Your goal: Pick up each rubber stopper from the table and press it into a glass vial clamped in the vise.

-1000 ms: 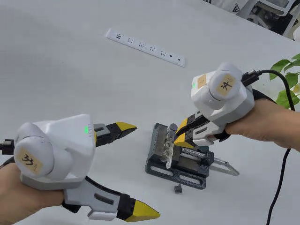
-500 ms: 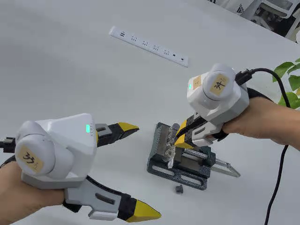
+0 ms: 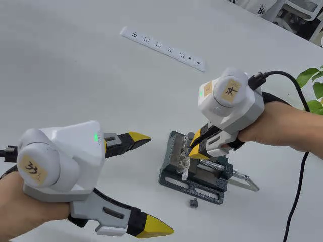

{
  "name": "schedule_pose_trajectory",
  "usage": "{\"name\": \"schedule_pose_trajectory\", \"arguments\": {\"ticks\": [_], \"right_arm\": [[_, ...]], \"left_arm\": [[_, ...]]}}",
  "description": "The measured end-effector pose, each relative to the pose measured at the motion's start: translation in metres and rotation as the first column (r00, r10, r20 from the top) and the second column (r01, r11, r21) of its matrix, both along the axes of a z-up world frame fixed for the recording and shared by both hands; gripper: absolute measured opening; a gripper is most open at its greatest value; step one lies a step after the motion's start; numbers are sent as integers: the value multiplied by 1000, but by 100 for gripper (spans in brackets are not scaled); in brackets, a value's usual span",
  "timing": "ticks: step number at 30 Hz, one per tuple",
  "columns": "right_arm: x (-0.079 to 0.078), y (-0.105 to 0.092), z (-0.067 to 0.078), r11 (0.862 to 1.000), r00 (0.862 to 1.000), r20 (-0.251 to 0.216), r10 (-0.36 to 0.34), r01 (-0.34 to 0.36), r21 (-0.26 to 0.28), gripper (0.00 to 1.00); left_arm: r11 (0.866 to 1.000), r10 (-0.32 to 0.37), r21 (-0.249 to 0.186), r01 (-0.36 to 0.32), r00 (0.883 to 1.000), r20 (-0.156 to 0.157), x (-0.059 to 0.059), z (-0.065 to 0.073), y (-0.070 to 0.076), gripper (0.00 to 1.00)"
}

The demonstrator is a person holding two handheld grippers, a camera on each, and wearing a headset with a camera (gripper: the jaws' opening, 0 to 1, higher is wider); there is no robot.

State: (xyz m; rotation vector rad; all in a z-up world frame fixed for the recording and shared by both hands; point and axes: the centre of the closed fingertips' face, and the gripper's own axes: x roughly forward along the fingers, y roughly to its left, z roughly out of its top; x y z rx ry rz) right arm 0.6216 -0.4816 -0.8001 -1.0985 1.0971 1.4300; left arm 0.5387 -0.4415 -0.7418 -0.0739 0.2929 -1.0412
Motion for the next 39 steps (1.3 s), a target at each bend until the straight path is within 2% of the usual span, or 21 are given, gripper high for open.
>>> {"name": "schedule_pose_trajectory", "arguments": {"ticks": [13,24,32,39], "right_arm": [[1,0,-3,997,1000,-2,20,-20,-73,5],[-2,0,-3,987,998,10,59,-57,-148,5],[-1,0,-4,989,999,3,47,-46,-137,5],[-1,1,-5,994,1000,-11,14,-15,-104,4]], "left_arm": [[1000,1,-4,-1,1000,-2,1,-1,1,93],[1000,3,-8,-3,1000,-5,2,0,-1,92],[1000,7,-11,-7,1000,-6,2,1,-2,91],[1000,1,-12,-1,1000,-8,2,3,-5,90]]}}
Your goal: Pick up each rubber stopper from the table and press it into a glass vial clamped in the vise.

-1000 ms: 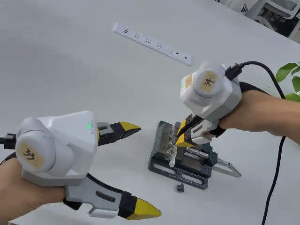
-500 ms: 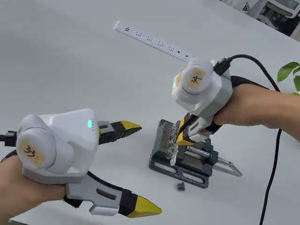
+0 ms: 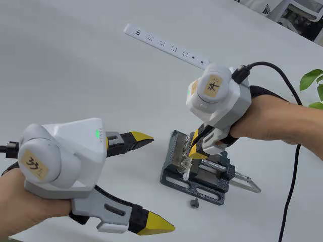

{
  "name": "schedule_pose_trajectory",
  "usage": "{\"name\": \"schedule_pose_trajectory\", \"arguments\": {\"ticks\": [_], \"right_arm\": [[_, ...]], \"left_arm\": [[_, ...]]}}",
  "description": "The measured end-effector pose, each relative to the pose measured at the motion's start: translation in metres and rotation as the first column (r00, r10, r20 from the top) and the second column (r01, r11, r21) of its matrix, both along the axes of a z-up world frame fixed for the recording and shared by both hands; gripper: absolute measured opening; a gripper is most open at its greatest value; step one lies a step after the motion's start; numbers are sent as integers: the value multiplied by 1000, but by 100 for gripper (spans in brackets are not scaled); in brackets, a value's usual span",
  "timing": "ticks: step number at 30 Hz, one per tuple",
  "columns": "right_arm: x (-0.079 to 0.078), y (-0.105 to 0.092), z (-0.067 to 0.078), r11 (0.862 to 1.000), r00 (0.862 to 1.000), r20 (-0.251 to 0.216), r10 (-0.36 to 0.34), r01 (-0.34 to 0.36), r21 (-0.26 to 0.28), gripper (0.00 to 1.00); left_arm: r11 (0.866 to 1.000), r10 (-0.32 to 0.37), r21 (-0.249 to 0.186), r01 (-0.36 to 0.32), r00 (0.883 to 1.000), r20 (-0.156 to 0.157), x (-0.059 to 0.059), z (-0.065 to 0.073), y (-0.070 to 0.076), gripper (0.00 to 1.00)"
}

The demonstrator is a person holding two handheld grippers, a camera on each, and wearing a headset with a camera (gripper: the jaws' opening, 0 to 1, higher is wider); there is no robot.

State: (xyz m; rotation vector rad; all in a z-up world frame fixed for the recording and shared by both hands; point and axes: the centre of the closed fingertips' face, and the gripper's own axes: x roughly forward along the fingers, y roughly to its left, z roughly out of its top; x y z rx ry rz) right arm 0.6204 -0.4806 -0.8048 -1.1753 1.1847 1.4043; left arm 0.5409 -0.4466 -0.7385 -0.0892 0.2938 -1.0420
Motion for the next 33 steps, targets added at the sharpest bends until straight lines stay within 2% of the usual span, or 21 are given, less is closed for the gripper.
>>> {"name": "schedule_pose_trajectory", "arguments": {"ticks": [9,12,17,33], "right_arm": [[1,0,0,1000,1000,-7,-8,8,21,6],[-1,-1,1,999,1000,8,8,-8,53,7],[0,-1,2,996,1000,17,-12,10,87,7],[0,1,3,993,1000,16,-27,25,116,9]], "left_arm": [[1000,-15,9,15,1000,3,-1,3,-6,89],[1000,-20,13,20,1000,4,-3,4,-7,89],[1000,-20,18,20,1000,0,-5,4,-6,89],[1000,-17,11,17,1000,-2,-5,6,-5,88]]}}
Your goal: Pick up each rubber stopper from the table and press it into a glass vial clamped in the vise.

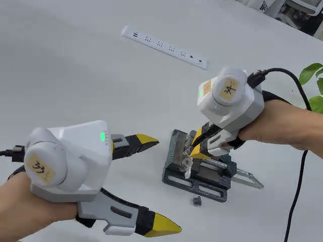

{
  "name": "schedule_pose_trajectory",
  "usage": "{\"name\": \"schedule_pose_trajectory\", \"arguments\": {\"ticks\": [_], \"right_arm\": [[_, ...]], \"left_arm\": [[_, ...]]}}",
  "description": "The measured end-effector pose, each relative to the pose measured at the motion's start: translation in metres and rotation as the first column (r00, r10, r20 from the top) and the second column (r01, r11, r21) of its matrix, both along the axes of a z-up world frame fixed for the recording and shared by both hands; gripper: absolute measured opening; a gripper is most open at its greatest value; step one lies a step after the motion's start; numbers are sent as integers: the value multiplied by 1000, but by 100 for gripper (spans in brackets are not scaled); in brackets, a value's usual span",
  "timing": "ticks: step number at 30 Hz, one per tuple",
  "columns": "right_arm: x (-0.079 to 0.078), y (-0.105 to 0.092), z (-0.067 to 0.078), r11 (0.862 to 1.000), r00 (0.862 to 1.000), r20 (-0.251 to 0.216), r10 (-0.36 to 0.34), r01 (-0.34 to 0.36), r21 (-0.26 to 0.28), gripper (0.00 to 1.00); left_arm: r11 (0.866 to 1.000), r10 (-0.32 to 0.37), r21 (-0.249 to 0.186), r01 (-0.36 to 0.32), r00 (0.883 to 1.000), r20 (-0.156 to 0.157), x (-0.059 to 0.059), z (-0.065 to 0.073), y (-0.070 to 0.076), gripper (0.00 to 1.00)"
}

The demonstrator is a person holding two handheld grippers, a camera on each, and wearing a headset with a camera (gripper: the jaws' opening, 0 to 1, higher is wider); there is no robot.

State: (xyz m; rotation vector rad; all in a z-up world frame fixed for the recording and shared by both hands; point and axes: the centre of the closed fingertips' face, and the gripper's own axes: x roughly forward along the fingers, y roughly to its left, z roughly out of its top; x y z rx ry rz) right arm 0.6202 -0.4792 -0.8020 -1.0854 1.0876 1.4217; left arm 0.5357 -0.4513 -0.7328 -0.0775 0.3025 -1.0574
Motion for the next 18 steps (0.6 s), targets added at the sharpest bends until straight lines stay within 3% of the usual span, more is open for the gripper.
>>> {"name": "schedule_pose_trajectory", "arguments": {"ticks": [18], "right_arm": [[2,1,15,998,999,19,-31,30,62,7]], "left_arm": [[1000,0,2,0,1000,-1,0,0,2,87]]}}
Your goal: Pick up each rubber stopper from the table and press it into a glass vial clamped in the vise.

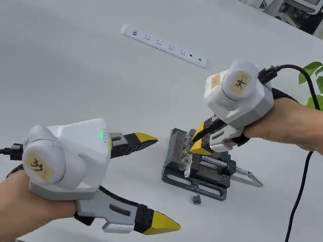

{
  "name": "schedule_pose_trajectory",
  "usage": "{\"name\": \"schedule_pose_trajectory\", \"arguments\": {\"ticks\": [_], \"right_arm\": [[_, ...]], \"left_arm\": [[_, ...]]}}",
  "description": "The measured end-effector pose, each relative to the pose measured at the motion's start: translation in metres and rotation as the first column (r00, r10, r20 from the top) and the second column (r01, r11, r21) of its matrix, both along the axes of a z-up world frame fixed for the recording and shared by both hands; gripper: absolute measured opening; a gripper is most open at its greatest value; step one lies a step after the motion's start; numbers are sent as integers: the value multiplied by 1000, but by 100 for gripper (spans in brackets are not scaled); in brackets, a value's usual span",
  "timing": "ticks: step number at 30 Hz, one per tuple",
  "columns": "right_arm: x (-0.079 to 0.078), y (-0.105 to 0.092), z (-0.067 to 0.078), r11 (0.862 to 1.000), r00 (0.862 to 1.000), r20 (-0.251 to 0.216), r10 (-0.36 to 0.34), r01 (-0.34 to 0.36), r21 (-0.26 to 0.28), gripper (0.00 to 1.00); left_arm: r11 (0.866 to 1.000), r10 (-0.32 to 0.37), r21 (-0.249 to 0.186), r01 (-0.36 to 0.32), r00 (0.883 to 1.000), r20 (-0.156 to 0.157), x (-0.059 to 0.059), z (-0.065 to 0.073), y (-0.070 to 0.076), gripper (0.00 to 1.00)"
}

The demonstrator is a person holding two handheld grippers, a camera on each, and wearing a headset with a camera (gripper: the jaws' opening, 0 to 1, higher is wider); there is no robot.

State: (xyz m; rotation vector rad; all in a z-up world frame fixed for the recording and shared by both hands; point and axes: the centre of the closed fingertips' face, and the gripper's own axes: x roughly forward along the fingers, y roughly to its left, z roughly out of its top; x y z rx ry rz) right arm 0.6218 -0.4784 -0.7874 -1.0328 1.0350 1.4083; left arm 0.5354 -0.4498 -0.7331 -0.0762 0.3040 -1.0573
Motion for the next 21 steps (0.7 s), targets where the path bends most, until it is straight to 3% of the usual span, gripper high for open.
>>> {"name": "schedule_pose_trajectory", "arguments": {"ticks": [21], "right_arm": [[-2,-3,-5,999,1000,-4,-14,14,31,2]], "left_arm": [[1000,-3,6,3,1000,-8,0,-2,1,87]]}}
